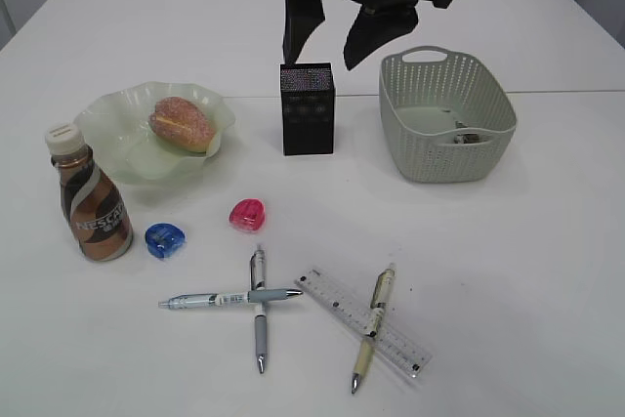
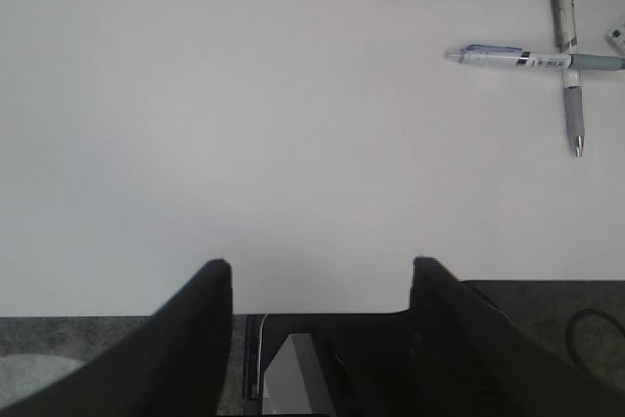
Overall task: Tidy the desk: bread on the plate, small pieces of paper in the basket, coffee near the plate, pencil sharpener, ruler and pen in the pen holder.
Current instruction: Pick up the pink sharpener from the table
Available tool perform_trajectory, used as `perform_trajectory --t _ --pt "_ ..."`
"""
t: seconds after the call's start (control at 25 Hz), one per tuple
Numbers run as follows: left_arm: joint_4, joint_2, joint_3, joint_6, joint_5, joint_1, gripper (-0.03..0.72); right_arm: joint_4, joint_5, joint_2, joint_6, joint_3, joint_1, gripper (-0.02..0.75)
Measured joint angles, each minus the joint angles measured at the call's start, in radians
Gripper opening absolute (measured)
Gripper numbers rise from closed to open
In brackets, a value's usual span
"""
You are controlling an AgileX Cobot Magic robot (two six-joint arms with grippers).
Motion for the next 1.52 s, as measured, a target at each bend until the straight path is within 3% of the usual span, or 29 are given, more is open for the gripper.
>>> perform_trajectory --t 1.12,1.52 --pt "-0.004 -0.008 0.0 0.009 0.004 0.0 0.424 -0.018 -0.002 0.0 0.004 0.002 0.0 0.438" --pt "-0.004 -0.008 0.0 0.023 0.004 0.0 0.424 -0.018 -0.002 0.005 0.128 0.002 0.0 0.445"
